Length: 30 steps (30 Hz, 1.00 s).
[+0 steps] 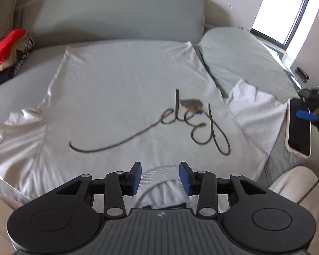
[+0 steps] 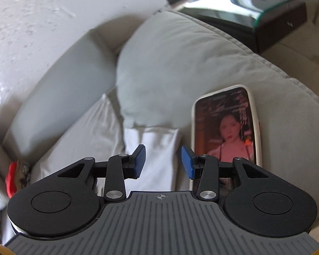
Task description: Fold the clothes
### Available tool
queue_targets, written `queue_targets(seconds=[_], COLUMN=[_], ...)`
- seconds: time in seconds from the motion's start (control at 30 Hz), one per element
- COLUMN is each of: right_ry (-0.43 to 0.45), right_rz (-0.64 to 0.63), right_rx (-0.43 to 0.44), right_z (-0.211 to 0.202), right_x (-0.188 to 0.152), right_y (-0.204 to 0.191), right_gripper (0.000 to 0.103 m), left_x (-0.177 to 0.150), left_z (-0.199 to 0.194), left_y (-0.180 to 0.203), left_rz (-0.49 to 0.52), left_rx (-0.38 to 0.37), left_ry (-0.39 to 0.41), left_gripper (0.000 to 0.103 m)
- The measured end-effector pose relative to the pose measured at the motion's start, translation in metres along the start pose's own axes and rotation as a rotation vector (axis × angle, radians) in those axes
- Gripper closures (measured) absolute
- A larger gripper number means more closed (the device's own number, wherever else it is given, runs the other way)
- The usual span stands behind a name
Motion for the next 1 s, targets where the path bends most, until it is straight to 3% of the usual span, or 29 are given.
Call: queue_targets(seconds=[0.33, 0.4, 0.43, 0.53, 0.8, 1.0], right_ry=[-0.083, -0.058, -0.035, 0.032, 0.219, 0.325], right_rz=[0.014, -0.007, -0.026, -0.077, -0.372, -0.706], right_rx=[-0.05, -0.07, -0.076, -0.062, 0.006, 0.079], right_z=[0.039, 0.043, 0.042, 0.036, -0.004, -0.044], right_x=[0.005, 0.007, 0.008, 0.01, -0.008, -0.078], right_y=[0.001, 0.0, -0.002, -0.008, -0.065, -0.131], right_gripper=[0.07, 0.086, 0.101, 0.102, 0.102, 0.102], left_x=[-0.012, -0.012, -0.013, -0.013, -0.017, -0.02], left_z=[0.013, 0.013, 0.013, 0.012, 0.004, -0.009], left_y=[-0.01, -0.011, -0.011, -0.011, -0.014, -0.021], left_rz=[-0.047, -0.05, -0.051, -0.052, -0.07, -0.094], left_rx=[0.02, 0.022, 0.022, 0.019, 0.015, 0.017], left_ry=[-0.038, -0.037, -0.037, -0.033, -0.008, 0.027], left_gripper=[0.065, 0.065, 0.065, 0.065, 0.065, 0.065])
Point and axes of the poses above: each gripper's, at about its wrist camera, not at the fingertips, and z roughly the way its jaws point, y to its right, x to its top, the point moved 9 cm from there along z, roughly the way its jaws point, and after that the axes turned 14 degrees about -x, right-handed, at the moved point
